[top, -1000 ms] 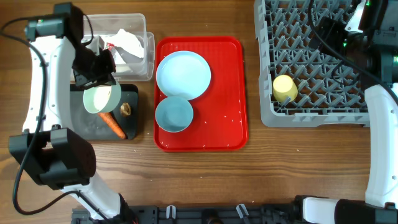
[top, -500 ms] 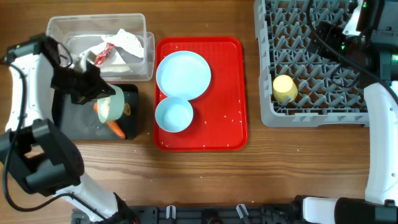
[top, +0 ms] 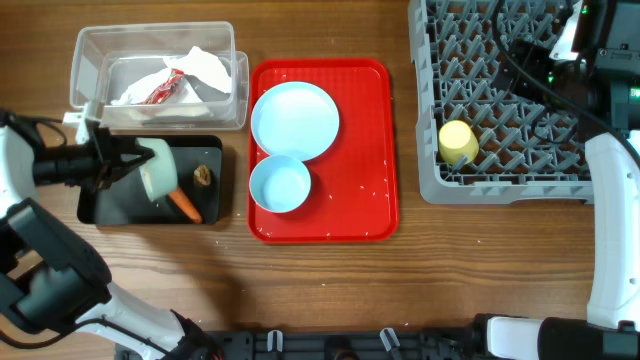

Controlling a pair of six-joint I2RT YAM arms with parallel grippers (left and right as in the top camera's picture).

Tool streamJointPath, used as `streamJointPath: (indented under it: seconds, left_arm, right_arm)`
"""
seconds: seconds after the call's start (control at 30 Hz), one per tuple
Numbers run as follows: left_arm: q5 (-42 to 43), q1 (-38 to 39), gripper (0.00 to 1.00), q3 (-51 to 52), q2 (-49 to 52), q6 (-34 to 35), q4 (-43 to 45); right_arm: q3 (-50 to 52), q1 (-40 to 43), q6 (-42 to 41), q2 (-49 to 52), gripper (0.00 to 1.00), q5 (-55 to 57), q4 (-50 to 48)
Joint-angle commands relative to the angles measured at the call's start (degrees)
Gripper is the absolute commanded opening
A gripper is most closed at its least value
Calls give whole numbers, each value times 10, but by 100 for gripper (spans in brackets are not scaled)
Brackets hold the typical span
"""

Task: Sort waste into correct bins and load items into the dishwasher rack
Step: 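Tilt the green bowl to pour rice onto the black tray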

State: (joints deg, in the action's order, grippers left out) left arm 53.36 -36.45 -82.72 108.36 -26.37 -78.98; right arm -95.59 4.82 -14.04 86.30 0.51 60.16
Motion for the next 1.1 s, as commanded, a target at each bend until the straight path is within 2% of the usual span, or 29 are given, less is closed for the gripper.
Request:
streamJointPath:
  seconds: [0.0,0.17,0.4,0.83,1.07]
  left_arm:
    - [70,-32,4,32,-7,-38,40]
    - [127,-52,4,65,-7,-110,57]
    - [160,-66,4,74,-7,-112,68]
    - [301,-95,4,74,-7,-124,50]
    - [321,-101,4,74,-7,-122,31]
  right_arm:
    - [5,2,6,6,91,10,4]
    - [5,2,6,6,92,10,10]
    - [5,2,6,6,92,10,10]
    - [5,2,5,6,92,10,12]
    - [5,2,5,6,92,10,15]
